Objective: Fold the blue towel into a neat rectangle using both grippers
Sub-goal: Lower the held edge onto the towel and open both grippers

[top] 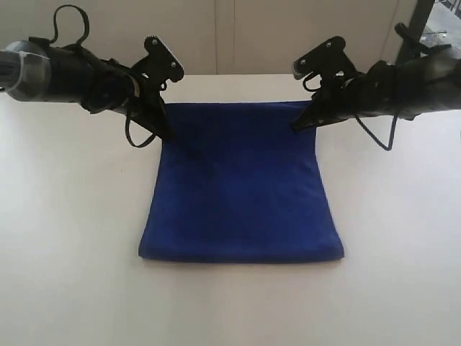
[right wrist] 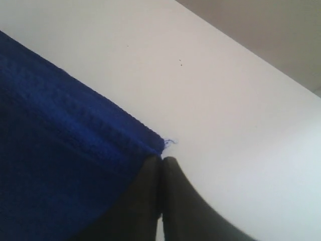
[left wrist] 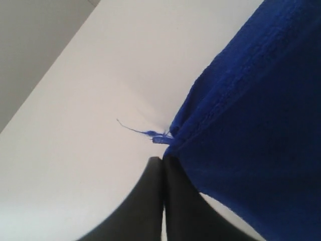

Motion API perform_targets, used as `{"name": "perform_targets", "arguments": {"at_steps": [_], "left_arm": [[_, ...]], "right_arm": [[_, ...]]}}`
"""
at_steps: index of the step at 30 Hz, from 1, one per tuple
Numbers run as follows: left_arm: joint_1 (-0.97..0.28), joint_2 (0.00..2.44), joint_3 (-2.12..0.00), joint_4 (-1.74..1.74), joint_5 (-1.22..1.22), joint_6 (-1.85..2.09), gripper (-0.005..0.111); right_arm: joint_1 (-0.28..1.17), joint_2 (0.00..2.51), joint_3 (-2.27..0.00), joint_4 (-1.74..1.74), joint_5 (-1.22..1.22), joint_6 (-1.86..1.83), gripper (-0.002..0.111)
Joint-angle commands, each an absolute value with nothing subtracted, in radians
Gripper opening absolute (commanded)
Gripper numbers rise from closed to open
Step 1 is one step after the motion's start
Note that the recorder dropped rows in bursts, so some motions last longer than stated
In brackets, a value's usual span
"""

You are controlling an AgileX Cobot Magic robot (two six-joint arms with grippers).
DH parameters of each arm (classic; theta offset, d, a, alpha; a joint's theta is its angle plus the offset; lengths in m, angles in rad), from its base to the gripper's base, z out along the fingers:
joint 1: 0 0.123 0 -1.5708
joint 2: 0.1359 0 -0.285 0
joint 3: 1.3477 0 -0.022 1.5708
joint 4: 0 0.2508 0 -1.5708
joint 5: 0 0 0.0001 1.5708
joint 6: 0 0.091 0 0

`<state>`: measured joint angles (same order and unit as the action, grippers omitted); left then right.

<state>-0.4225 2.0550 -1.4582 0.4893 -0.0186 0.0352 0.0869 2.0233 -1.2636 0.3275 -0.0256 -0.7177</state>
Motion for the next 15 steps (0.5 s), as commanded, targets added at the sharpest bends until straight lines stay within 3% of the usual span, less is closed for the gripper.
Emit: {"name": "perform_targets", "arguments": {"at_steps": [1,15], "left_arm": [[-0.411,2.090,-1.461,0.498,-0.020,0.025,0.000],[-0.409,2.116,-1.491,0.498,-0.029,0.025,0.000]], "right_arm": [[0.078,2.053,-1.268,0.318,-0.080,-0.734,0.000],[0.078,2.076,-1.283,0.317,-0.115,-0.739,0.000]]}}
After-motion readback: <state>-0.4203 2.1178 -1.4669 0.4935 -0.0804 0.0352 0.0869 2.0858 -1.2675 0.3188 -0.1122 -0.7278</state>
